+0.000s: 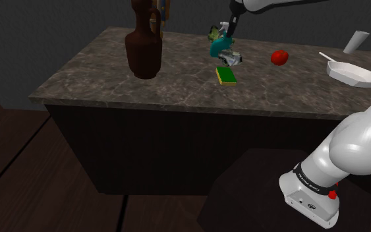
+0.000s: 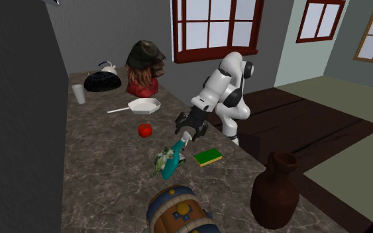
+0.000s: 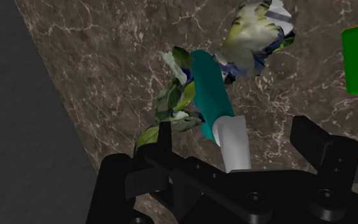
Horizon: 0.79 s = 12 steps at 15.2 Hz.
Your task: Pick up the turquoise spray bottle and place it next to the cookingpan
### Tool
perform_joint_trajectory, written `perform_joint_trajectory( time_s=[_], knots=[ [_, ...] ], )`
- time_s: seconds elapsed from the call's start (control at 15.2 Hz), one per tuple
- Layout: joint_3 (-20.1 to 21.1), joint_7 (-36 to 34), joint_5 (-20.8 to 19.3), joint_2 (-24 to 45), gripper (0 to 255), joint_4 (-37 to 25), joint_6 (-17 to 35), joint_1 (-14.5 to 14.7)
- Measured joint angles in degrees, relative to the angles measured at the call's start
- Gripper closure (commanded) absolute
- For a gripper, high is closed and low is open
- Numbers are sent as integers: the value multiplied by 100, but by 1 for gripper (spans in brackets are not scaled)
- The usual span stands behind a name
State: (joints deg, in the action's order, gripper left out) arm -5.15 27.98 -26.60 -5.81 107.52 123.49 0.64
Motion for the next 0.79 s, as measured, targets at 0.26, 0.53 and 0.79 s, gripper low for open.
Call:
perform_joint_trajectory(
  time_s=[0.26, 0.53, 0.79],
  knots=[
    [-1, 0, 0, 4, 255, -1, 5, -1],
    [0, 1, 0, 2, 255, -2, 5, 0],
    [-1, 2, 0, -1, 255, -1, 6, -1]
  ],
)
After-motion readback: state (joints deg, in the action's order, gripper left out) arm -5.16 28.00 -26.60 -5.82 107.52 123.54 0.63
